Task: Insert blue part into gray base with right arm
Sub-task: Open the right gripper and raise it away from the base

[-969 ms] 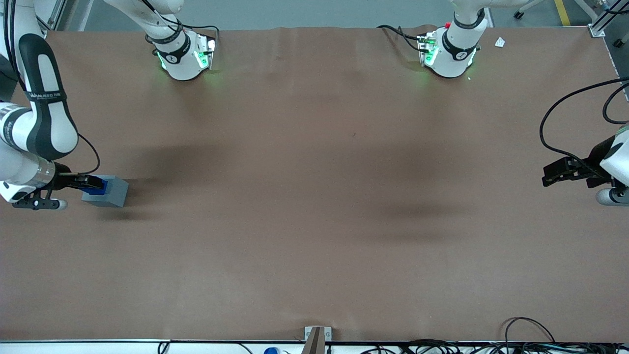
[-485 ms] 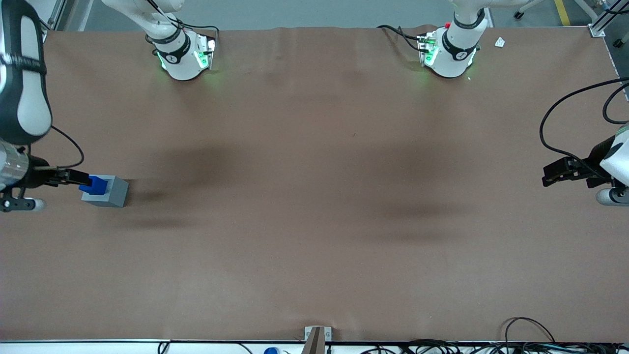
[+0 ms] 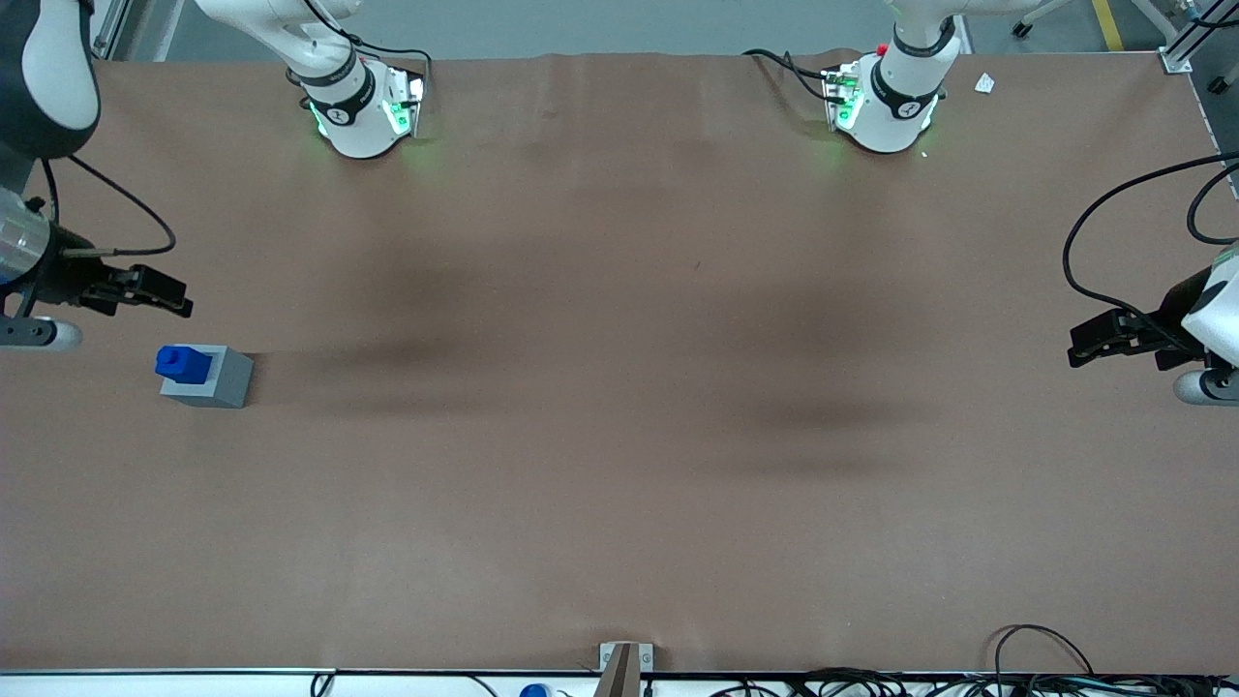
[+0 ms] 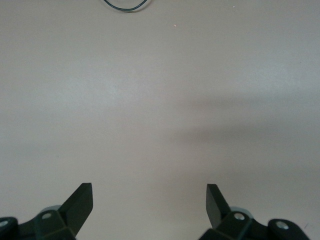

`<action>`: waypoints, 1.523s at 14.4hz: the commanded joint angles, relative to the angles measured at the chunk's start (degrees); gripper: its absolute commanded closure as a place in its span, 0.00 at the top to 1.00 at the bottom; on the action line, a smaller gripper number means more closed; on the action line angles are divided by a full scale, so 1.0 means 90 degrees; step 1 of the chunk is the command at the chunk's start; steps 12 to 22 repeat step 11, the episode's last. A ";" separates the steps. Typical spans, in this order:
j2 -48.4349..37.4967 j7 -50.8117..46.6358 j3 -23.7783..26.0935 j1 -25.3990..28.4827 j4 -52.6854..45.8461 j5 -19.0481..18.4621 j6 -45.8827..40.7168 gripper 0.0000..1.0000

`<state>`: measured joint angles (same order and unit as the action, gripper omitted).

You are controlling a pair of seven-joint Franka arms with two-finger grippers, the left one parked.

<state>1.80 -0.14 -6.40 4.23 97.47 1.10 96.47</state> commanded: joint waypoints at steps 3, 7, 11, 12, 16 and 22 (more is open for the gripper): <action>-0.0444 -0.0160 -0.0031 0.0116 0.0127 0.0005 -0.0133 1.00; -0.0434 -0.0190 -0.0031 0.0126 -0.0145 0.0005 -0.0357 1.00; -0.0434 -0.0161 -0.0022 0.0185 -0.0361 0.0005 -0.0670 1.00; -0.0434 -0.0161 -0.0022 0.0185 -0.0361 0.0005 -0.0670 1.00; -0.0434 -0.0161 -0.0022 0.0185 -0.0361 0.0005 -0.0670 1.00; -0.0434 -0.0161 -0.0022 0.0185 -0.0361 0.0005 -0.0670 1.00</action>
